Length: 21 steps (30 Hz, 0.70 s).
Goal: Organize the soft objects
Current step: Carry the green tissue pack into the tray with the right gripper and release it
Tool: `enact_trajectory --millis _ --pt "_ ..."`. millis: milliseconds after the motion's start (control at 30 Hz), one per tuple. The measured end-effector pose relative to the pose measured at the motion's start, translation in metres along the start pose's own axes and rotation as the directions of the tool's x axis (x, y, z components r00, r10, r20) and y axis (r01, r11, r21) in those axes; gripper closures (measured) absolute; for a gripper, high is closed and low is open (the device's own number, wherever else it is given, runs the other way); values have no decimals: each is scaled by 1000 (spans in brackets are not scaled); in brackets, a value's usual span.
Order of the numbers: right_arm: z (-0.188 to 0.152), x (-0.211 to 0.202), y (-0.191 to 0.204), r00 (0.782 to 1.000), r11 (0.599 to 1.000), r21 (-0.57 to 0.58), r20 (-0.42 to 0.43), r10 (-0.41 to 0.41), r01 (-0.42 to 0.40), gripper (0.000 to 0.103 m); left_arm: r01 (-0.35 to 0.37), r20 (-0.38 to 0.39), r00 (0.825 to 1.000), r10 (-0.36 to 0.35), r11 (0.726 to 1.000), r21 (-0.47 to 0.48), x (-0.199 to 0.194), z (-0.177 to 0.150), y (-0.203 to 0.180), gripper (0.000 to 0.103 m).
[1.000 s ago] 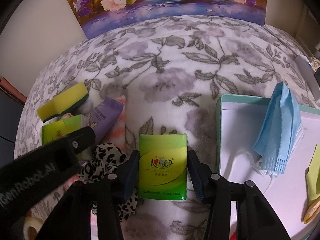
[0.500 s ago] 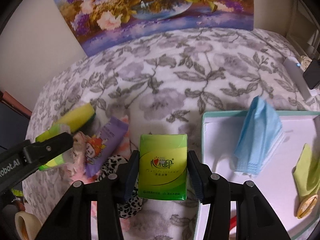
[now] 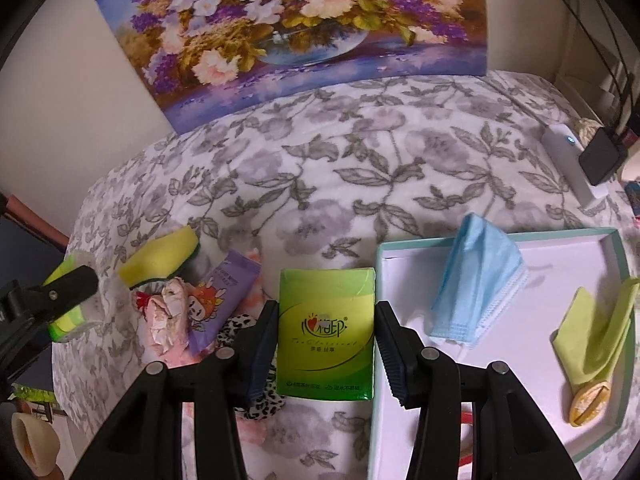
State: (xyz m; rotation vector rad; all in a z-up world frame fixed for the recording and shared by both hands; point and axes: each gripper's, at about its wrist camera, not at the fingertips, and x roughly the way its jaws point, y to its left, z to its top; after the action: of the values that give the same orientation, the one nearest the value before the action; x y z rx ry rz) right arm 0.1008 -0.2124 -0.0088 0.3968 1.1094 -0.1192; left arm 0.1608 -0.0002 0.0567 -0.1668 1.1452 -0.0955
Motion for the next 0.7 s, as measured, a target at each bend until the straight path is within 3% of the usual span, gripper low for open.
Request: enact_trajectory --millis 333,700 --pt "11 -18 -71 997 985 153 8 -76 74 53 53 -37 998 -50 996 76 4 -15 -44 37" --pt "1 -27 -182 987 909 386 -33 -157 157 53 111 -100 990 -95 979 171 15 -41 -108 37"
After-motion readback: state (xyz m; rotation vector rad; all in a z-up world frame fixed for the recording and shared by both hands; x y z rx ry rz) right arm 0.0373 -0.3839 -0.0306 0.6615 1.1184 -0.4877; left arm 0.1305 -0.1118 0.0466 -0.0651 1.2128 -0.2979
